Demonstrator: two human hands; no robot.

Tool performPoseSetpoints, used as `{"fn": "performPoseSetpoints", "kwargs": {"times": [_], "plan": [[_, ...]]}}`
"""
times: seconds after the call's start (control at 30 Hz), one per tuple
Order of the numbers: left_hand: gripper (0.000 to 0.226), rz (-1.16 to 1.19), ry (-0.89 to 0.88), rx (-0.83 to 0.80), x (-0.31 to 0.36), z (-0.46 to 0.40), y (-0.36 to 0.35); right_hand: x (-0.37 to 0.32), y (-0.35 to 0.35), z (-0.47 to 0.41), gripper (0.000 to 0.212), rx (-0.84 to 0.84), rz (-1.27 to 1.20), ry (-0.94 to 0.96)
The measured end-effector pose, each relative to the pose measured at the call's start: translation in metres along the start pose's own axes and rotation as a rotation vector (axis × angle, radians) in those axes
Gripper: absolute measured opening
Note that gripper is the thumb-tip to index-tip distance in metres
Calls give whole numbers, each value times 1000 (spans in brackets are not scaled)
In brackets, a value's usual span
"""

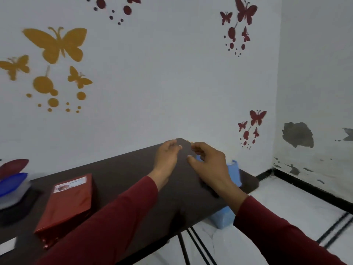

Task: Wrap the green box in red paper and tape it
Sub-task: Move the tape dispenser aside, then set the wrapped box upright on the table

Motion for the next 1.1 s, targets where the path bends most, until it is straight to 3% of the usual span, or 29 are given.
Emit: {"fn": "performPoseSetpoints", "kwargs": {"times": [0.13, 0.3, 0.5, 0.63, 0.77, 0.87, 1.1], "plan": [[19, -61, -27, 130, 20, 20, 100, -46, -62, 17, 36, -137, -72, 19], [17, -186, -7, 332, 28, 67, 234, -89, -149, 59, 36, -326, -139, 4], [26, -385, 241, 525, -12, 146, 358, -84, -244, 111, 67, -586, -9, -175], [16, -86, 434, 469, -66, 174, 356, -63, -285, 142, 80, -739, -65, -398], [30, 181, 468, 535, -89, 168, 334, -51, -305, 142, 47, -674, -160, -476], [29, 107, 430, 554, -88, 147, 325, -53, -311, 129, 27, -618, -186, -464], [35, 120, 391, 541, -108, 64, 297, -64, -304, 44, 24, -490, -150, -452]]}}
Point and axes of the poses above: each hand's wrist, its own z-axis away from the middle knuckle, its own y-axis out of the back of the hand, x = y × z, the point moved 9 cm from there along -z, towards the middle knuckle, and after that the axes turned 15 degrees about -y, right-handed, at the moved point
